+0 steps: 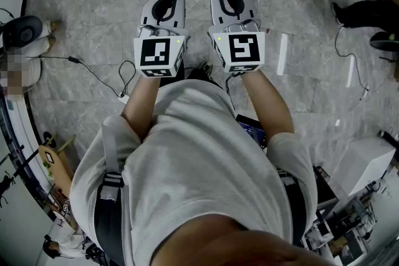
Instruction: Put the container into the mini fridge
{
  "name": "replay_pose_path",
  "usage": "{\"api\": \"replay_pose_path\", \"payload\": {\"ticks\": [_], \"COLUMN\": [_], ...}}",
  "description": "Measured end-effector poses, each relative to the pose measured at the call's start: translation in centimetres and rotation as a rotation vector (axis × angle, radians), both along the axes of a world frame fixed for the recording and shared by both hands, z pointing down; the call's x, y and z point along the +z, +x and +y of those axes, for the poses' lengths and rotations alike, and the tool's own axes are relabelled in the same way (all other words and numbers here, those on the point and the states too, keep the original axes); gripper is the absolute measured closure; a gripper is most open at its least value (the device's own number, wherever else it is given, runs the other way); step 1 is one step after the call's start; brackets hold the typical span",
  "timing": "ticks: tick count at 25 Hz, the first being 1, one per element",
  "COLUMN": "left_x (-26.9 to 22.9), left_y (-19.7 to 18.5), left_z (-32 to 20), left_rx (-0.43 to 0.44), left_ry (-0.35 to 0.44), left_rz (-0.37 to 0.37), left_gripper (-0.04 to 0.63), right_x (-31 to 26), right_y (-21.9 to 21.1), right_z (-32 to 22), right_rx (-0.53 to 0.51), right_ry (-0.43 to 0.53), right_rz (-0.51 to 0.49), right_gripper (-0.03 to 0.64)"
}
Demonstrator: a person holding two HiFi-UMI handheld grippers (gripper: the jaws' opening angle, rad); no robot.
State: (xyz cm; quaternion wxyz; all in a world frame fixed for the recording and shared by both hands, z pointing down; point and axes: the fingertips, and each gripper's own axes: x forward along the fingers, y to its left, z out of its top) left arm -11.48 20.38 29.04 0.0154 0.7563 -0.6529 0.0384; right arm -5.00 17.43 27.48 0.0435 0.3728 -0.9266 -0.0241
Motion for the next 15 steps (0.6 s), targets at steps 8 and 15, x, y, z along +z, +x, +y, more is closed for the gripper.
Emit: {"api": "replay_pose_path", "payload": {"ticks": [8,15], "left_x": [1.8,1.4], "left_y": [-5.9,-13.4], "left_z": [-4.8,-9.3], "left_rx": [0.061,0.168], "left_ry": [-0.029,-0.061], "left_rz": [-0.014,-0.005], "left_gripper": [0.583,0.583], "right_x": [2.0,2.1], "right_y": [-6.8,-13.4], "right_z": [-4.3,-7.8], "right_rx": [-0.003,0.065], "right_ry": [-0.028,-0.044], "right_rz": [0.044,0.118], "right_gripper": [0.578,0.578]}}
